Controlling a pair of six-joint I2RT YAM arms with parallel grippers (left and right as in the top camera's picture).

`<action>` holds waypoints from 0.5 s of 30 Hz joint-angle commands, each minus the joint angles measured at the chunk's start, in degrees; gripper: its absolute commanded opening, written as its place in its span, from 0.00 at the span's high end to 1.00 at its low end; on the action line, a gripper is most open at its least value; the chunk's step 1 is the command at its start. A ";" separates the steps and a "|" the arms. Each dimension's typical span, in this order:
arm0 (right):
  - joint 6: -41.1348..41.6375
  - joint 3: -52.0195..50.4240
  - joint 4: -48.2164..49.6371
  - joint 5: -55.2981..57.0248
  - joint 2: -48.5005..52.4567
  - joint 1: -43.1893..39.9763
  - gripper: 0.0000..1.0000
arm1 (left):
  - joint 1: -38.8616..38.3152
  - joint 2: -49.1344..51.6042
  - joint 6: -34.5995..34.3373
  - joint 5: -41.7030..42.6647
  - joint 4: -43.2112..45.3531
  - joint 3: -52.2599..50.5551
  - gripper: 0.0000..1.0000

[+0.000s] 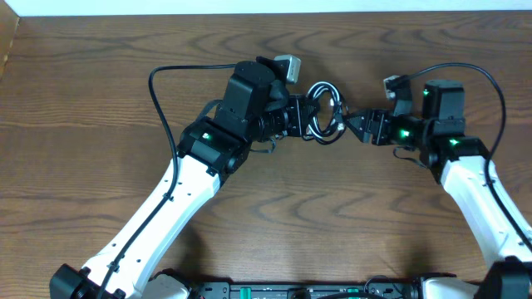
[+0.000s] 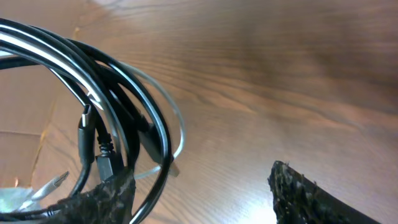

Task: Untangle cables
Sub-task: 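Lift the coil with the left gripper and bring right gripper to it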

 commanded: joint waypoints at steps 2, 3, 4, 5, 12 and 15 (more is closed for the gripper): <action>2.14 -0.09 3.74 -5.97 1.62 2.25 0.35 | -0.02 -0.59 -0.48 1.16 0.09 0.48 0.92; 2.51 -0.09 4.31 -5.95 1.64 2.78 0.35 | -0.02 -0.59 -0.48 1.16 0.07 0.48 0.92; 2.73 -0.09 4.81 -5.92 1.64 3.23 0.35 | -0.02 -0.59 -0.48 1.16 0.07 0.48 0.92; 2.89 -0.09 5.22 -5.95 1.64 3.65 0.35 | -0.02 -0.59 -0.48 1.14 0.07 0.48 0.92; 2.89 -0.09 5.81 -4.98 1.64 5.35 0.34 | -0.02 -0.59 -1.60 1.16 0.13 0.48 0.92; 2.93 -0.09 5.75 -1.92 1.64 6.14 0.79 | -0.02 -0.59 -2.56 1.18 0.11 0.48 0.92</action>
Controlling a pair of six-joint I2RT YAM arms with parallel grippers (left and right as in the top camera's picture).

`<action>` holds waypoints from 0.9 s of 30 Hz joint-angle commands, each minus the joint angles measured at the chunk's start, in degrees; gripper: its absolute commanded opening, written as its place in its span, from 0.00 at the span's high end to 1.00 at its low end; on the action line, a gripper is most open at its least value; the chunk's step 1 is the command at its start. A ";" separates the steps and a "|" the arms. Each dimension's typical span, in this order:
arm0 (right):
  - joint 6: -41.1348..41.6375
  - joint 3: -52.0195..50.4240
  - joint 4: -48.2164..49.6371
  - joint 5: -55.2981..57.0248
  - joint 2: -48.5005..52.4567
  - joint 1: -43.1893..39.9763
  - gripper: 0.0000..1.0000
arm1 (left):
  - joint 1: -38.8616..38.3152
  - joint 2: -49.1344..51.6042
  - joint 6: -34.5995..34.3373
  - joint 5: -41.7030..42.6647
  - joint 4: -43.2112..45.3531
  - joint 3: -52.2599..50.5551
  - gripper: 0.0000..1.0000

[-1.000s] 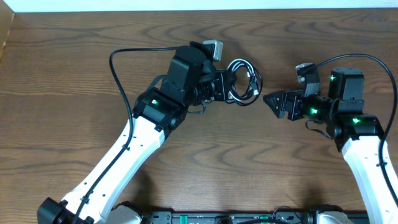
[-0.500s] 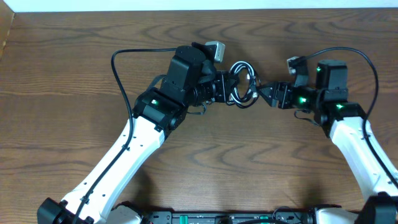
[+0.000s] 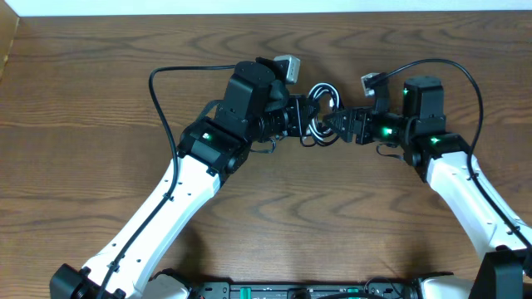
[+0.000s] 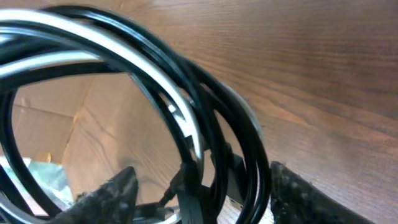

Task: Untangle cables
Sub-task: 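Lift the coil with the left gripper and bring right gripper to it, then grasp a cable with the right gripper and pull arms apart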

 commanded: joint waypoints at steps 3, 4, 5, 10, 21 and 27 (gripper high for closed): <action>2.71 -0.07 -0.83 6.19 -0.02 1.84 0.99 | -0.02 -0.59 -1.36 0.98 0.22 0.48 0.92; 3.15 -0.07 -1.25 7.04 -0.02 1.84 0.99 | 0.00 -0.59 -1.09 0.98 0.20 0.48 0.93; 3.58 -0.07 -1.97 8.20 -0.02 1.79 0.99 | 0.00 -0.59 -0.46 0.94 0.09 0.48 0.92; 8.20 -0.07 -10.43 21.18 -0.02 0.72 0.99 | 0.44 -0.59 2.08 -2.45 -1.62 0.48 0.92; 7.21 -0.07 -20.11 29.29 -0.04 -1.97 0.99 | 6.93 -0.59 3.80 -9.20 -6.67 0.48 0.92; 7.19 -0.07 -20.28 29.33 -0.09 -3.37 0.99 | 12.17 -0.61 3.80 -12.83 -12.22 0.48 0.92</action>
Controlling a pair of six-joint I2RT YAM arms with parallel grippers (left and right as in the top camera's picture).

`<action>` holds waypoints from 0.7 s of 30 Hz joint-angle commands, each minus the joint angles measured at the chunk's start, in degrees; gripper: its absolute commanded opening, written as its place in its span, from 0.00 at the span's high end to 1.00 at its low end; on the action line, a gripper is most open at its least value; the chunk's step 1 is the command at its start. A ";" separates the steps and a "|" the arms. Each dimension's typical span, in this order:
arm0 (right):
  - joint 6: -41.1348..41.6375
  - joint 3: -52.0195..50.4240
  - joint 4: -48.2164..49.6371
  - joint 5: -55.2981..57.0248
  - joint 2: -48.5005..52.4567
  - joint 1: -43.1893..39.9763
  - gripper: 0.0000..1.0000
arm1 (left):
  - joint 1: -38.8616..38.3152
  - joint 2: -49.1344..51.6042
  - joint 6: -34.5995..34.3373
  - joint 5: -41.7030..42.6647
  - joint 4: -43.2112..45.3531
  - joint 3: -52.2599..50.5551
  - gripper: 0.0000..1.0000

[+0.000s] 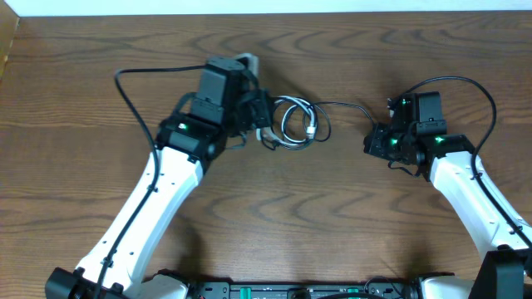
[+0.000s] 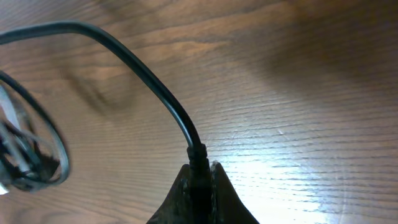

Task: Untangle cables
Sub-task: 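Grasp a cable with the right gripper and pull arms apart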

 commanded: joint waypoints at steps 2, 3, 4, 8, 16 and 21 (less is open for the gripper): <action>0.07 -0.04 -0.28 2.05 -0.09 -1.81 0.99 | 4.11 -0.63 1.79 -3.41 -2.54 0.50 0.93; 0.07 -0.04 -0.33 2.49 -0.09 -2.21 0.99 | 4.63 -0.63 1.97 -3.65 -2.71 0.50 0.93; 0.04 -0.04 -0.46 2.71 -0.09 -2.69 0.99 | 5.40 -0.63 1.95 -4.74 -2.93 0.50 0.92; 0.07 -0.04 -2.75 3.58 -0.17 -5.27 0.99 | 8.04 -0.63 1.97 -8.35 -3.54 0.50 0.92; 0.00 -0.04 -9.27 8.44 -2.27 -14.82 0.99 | 16.57 -0.63 1.90 -12.13 -6.62 0.50 0.93; -0.96 -0.04 -11.04 8.39 -6.54 -22.29 0.99 | 22.67 -0.63 0.68 -12.11 -8.22 0.50 0.92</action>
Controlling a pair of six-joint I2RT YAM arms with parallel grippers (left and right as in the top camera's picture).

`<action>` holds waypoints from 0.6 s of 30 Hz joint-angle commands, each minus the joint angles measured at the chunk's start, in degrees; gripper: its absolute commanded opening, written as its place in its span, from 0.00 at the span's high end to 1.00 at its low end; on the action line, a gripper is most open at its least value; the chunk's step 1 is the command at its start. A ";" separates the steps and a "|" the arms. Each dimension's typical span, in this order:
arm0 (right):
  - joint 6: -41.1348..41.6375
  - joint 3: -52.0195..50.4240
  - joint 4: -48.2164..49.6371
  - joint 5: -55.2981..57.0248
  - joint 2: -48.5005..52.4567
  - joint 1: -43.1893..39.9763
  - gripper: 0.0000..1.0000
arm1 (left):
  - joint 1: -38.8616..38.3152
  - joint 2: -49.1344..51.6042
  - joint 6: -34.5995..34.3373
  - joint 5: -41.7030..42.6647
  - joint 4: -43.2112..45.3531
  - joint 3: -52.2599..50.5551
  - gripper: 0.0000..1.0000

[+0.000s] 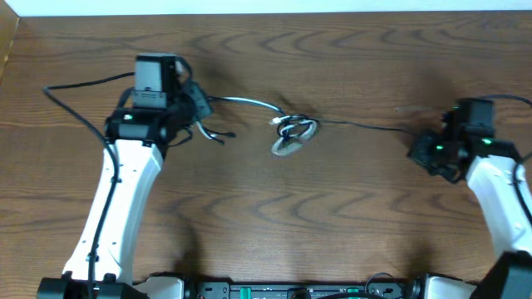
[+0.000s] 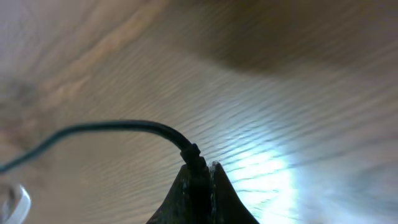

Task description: Untangle cables

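A small knot of black and white cables (image 1: 293,133) lies mid-table. From it a pale cable (image 1: 249,102) runs left to my left gripper (image 1: 202,104), which is shut on it; a short black end (image 1: 218,134) trails below that gripper. A thin black cable (image 1: 366,125) runs right from the knot to my right gripper (image 1: 413,148). In the right wrist view the right gripper (image 2: 200,169) is shut on that cable's plug (image 2: 194,155), and the black cable (image 2: 112,127) curves away to the left. The view is blurred.
Everything lies on the wooden table (image 1: 274,224). Its far edge meets a white strip (image 1: 266,7) and its left edge shows at the top left corner (image 1: 7,50). The left arm's own black lead (image 1: 79,85) loops out to the left.
Both grippers stand farther apart, the left one more to the left and the right one more to the right. The loose coil has shrunk to a small knot with cables stretched out both ways.
At first my left gripper held a cable coil mid-table, the right gripper open beside it. Then the right fingers straddled the coil. Later the right gripper was shut on a black plug, away from the coil. Now the arms are wide apart and the coil is drawn small.
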 commanded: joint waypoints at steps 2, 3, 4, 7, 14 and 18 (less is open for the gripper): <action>-1.07 -0.04 -0.96 4.35 -5.33 -6.34 0.99 | 6.12 -0.63 -1.90 -4.20 -1.33 0.50 0.92; -1.14 -0.04 -1.36 4.35 -6.47 -7.34 0.99 | 6.86 -0.63 -2.69 -4.09 -1.79 0.50 0.92; -1.60 -0.04 -1.60 4.35 -7.34 -8.07 0.99 | 7.26 -0.63 -2.82 -4.11 -2.08 0.50 0.92; -2.14 -0.04 -2.03 4.35 -10.27 -9.31 0.99 | 7.65 -0.63 -2.84 -4.09 -2.60 0.46 0.92; -11.17 -0.04 -2.01 -6.49 -11.43 -9.05 0.46 | 6.08 -0.63 -2.82 -0.63 -4.15 0.42 0.92; -13.77 -0.04 -1.79 -9.86 -11.43 -8.46 0.30 | 3.89 -0.63 -2.86 1.66 -4.52 0.42 0.92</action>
